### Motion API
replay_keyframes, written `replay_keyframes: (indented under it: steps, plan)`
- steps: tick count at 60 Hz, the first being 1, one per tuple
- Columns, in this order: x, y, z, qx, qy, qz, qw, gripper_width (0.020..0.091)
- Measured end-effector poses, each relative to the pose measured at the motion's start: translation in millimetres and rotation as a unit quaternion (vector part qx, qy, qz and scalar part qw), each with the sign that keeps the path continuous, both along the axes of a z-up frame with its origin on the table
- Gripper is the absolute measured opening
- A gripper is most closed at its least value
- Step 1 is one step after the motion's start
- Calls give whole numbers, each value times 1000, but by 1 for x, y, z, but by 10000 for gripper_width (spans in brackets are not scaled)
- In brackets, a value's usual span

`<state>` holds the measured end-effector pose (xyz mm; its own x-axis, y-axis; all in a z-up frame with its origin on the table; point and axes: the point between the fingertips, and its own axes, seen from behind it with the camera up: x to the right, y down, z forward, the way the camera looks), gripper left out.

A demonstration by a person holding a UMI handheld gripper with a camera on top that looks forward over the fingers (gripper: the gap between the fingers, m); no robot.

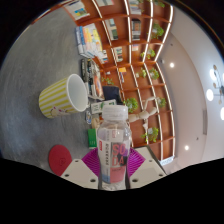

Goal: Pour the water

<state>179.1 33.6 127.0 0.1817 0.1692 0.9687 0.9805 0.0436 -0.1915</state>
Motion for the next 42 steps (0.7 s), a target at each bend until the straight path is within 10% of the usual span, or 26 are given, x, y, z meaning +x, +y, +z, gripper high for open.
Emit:
replay_keyframes:
  steps: [23,42]
  plan:
    - [-53,21,36,122,-367,62,920,338]
    - [-52,19,40,109,-286,57,950,339]
